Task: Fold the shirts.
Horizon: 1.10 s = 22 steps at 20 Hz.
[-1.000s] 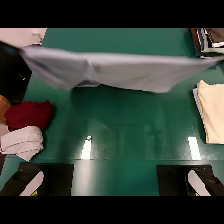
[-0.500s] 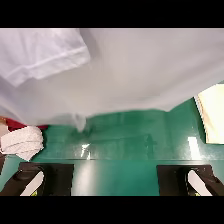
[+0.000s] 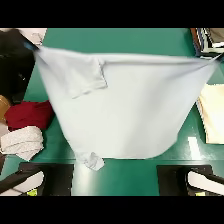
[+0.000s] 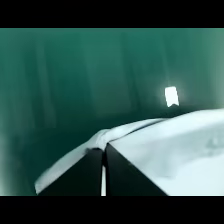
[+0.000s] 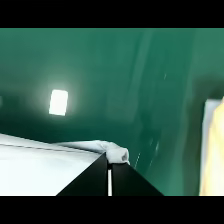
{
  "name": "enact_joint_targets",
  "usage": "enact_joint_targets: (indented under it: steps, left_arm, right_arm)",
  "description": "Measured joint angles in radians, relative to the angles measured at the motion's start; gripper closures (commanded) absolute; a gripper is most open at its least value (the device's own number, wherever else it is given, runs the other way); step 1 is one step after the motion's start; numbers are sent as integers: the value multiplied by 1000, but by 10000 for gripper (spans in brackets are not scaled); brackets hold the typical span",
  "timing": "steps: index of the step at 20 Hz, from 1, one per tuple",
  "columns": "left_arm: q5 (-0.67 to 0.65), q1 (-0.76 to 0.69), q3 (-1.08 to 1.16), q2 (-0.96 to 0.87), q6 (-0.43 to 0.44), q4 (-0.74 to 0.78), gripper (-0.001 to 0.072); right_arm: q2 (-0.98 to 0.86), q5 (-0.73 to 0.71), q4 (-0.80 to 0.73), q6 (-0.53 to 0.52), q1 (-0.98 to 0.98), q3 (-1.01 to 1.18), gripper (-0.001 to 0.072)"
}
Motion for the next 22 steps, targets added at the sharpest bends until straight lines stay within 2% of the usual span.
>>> enact_joint_targets:
  steps: [3,7,11,13,17,22]
  left_arm:
    - [36,-3,-47,-203,19,-5,685]
    - [188,-20,-33,-417,56,-15,685]
    - [341,-30,37,-527,84,-25,684]
    - [369,-31,69,-547,94,-26,684]
    - [272,-32,111,-563,119,2,686]
    - [153,-46,29,-549,128,78,685]
  right_arm:
    - [-178,-16,-18,6,13,-32,705]
    - [-389,-87,-23,8,18,55,705]
    - [-515,-143,-23,9,19,182,705]
    - [-542,-164,-22,10,20,214,705]
    - [-554,-147,-28,11,25,214,705]
    - [-432,-203,-55,11,61,-31,705]
